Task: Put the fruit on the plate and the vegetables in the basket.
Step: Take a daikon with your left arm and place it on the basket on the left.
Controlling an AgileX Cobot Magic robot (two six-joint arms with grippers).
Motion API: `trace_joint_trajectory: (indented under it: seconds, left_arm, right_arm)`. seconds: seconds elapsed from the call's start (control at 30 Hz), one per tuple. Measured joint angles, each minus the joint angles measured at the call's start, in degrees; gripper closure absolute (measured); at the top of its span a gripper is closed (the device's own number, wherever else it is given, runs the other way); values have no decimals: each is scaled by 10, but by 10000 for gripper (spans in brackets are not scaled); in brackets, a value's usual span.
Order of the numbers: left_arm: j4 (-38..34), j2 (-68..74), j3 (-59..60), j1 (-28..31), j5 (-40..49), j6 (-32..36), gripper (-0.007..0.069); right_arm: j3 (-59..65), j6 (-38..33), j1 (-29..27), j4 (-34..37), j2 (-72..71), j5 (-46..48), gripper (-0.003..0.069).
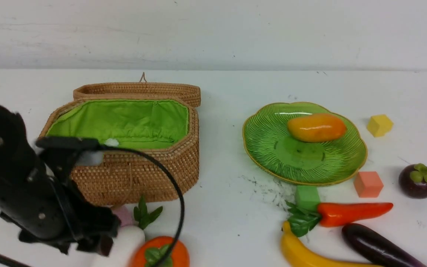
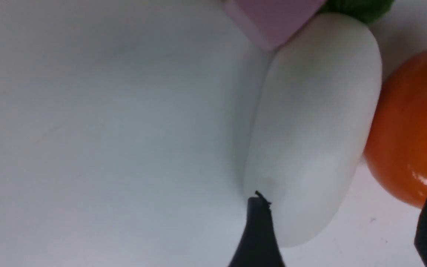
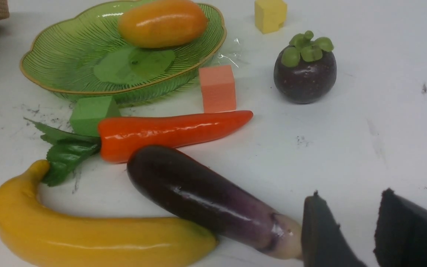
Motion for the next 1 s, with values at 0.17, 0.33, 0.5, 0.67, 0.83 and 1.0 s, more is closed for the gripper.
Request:
trace_joint_trajectory:
  seconds: [0.17, 0.33, 0.5, 0.67, 0.83, 1.0]
  left_arm:
    - [0, 51, 3, 0, -69, 25, 84]
    - [0, 107, 3, 0, -102, 25, 81]
    - [0, 147, 3, 0, -96, 25, 85]
    - [-3, 142, 3, 0, -82, 25, 126]
    - [-9, 96, -2, 0, -37, 25, 126]
    - [-8, 17, -55, 0, 30, 25, 126]
  right_arm:
    - [0, 0, 0, 0, 0, 0, 414]
    - [0, 0, 0, 0, 0, 0, 414]
    - [0, 0, 0, 0, 0, 0, 414]
    - [0, 0, 0, 0, 0, 0, 414]
    - [0, 0, 0, 0, 0, 0, 414]
    - [0, 0, 0, 0, 0, 0, 414]
